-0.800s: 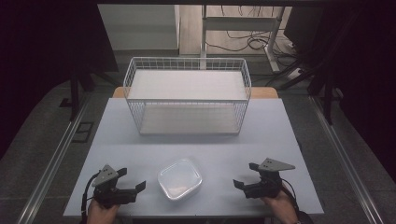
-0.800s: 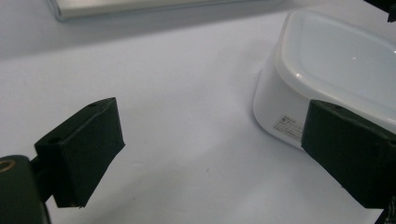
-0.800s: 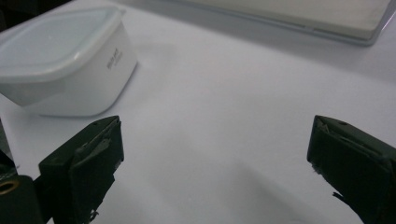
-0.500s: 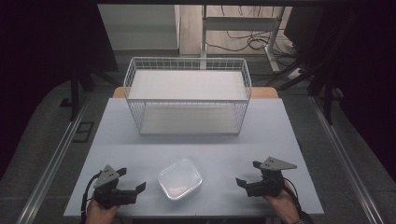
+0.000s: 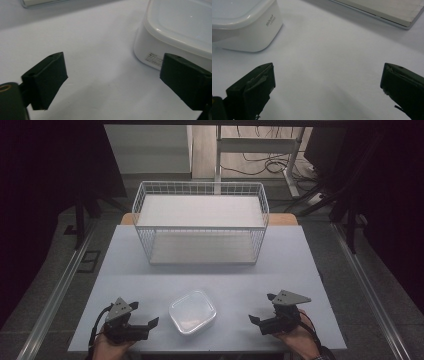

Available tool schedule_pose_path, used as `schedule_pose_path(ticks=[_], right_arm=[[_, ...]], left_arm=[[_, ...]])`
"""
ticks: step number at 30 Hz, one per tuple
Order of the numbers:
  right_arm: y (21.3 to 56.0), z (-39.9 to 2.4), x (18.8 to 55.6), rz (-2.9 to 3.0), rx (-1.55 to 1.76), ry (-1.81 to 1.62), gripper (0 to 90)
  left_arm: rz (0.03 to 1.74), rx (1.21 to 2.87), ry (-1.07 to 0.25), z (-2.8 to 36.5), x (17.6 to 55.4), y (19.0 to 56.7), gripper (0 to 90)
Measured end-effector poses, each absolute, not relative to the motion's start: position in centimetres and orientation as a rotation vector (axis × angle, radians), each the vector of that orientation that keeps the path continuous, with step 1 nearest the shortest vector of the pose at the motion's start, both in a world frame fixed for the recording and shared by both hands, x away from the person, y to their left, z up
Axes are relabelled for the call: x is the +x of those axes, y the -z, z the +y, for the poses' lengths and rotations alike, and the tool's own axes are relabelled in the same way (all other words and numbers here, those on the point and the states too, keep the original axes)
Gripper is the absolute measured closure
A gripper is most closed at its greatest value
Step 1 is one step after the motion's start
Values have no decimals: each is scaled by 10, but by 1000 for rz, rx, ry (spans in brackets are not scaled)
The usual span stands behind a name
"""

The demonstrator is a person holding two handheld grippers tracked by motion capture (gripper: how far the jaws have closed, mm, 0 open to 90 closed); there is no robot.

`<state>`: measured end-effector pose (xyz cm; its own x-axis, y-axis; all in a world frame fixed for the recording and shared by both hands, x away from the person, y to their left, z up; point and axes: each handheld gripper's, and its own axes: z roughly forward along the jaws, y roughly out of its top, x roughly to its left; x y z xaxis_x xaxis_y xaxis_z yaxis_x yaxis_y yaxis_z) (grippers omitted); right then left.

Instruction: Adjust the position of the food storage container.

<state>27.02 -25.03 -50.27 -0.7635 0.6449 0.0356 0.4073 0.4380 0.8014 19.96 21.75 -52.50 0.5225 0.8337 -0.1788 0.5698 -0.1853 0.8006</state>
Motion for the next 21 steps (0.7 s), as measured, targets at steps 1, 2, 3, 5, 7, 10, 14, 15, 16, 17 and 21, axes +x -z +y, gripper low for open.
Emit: schedule_pose_path(ticks=[1, 2, 3, 5, 7, 10, 14, 15, 16, 17, 21], right_arm=[[503, -250, 270, 2423, 912, -1226, 5], [503, -250, 270, 2423, 912, -1226, 5], [502, -248, 270, 2433, 903, -1229, 39], [501, -247, 269, 2445, 897, -1224, 71], [499, -245, 269, 2447, 892, -1223, 107], [497, -244, 268, 2446, 893, -1229, 152], [492, -239, 268, 2457, 885, -1246, 253], [489, -235, 267, 2464, 873, -1248, 302], [489, -235, 267, 2464, 873, -1248, 302], [487, -232, 267, 2472, 867, -1248, 348], [486, -225, 268, 2507, 856, -1270, 431]], left_arm=[[1156, 1877, -375, 218, 200, 525, 106], [1153, 1877, -361, 216, 199, 524, 106], [1147, 1877, -356, 215, 199, 523, 145], [1129, 1899, -358, 211, 197, 521, 180], [1107, 1912, -349, 209, 195, 520, 225], [1079, 1922, -342, 206, 193, 519, 310], [1043, 1924, -323, 203, 190, 516, 504], [1026, 1927, -312, 201, 189, 514, 557], [1026, 1927, -312, 201, 189, 514, 604], [1007, 1936, -287, 199, 189, 514, 650], [986, 1983, -256, 190, 190, 516, 792]])
